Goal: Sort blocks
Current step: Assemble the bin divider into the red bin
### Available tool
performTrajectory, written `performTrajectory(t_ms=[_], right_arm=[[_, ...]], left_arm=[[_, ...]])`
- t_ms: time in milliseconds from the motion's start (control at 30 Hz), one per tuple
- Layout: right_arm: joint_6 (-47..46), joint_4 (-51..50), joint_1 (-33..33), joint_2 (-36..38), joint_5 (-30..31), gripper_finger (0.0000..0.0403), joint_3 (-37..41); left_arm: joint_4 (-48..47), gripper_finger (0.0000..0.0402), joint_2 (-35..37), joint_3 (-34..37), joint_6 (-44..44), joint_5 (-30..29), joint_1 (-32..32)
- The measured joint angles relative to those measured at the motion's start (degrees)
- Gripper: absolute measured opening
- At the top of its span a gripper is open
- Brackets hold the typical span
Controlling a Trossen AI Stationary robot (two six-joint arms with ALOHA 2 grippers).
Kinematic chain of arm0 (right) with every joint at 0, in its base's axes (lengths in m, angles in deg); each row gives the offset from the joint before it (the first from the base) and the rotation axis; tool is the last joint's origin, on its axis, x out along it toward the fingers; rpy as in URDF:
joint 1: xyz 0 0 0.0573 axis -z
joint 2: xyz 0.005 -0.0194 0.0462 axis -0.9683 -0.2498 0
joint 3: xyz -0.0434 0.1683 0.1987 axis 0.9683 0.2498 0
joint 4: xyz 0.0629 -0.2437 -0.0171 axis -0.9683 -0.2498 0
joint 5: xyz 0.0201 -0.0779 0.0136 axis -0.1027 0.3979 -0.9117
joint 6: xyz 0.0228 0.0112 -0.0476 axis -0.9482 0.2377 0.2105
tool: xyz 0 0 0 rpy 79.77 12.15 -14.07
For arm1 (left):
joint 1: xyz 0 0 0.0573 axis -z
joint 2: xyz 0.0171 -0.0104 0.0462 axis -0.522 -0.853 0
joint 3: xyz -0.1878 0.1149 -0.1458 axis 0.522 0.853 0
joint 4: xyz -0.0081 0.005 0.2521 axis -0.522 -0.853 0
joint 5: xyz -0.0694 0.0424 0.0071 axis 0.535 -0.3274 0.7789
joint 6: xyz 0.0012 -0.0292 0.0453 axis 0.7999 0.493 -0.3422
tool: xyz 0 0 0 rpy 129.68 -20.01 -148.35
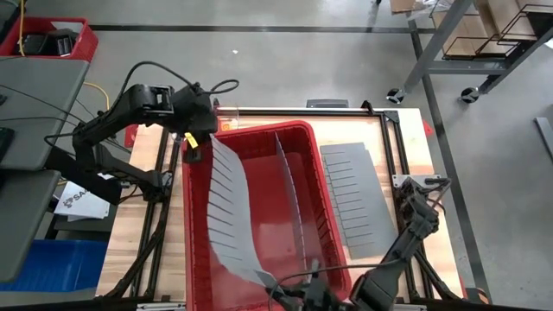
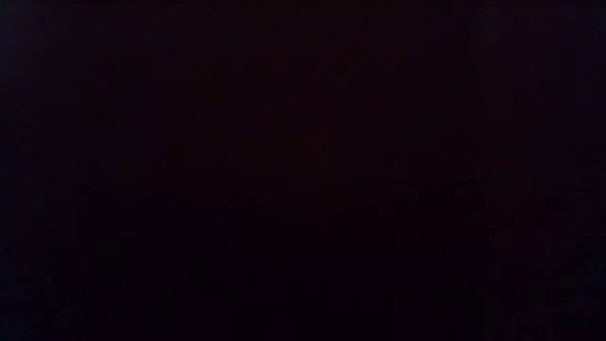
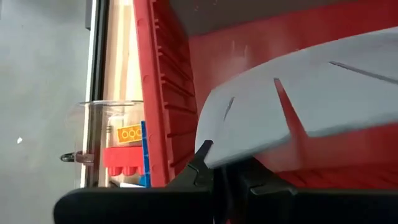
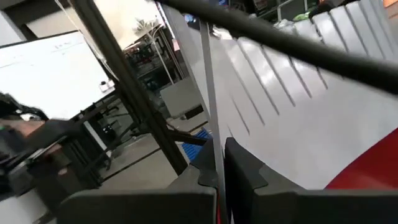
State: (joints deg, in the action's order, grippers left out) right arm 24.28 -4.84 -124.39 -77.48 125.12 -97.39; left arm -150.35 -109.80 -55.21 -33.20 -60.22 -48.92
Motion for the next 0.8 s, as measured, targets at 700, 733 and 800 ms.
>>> performTrajectory(t_ms=[700,733,800], right_arm=[[-4.4,8.5,1.6,-2.0,-0.2,0.0000,0.1],[-4.2,8.7,1.9,-2.3,-0.5,0.0000,0.1],[-4.1,9.0,2.1,-2.4,-0.5,0.0000,0.1]], left_arm=[[-2.4,0.0001,0.4,-0.1,-9.3,-15.8,0.1],[-2.5,0.0001,0.4,-0.1,-10.5,-16.3,0.1],[-2.4,0.0003,0.4,-0.1,-12.4,-17.0,0.1]])
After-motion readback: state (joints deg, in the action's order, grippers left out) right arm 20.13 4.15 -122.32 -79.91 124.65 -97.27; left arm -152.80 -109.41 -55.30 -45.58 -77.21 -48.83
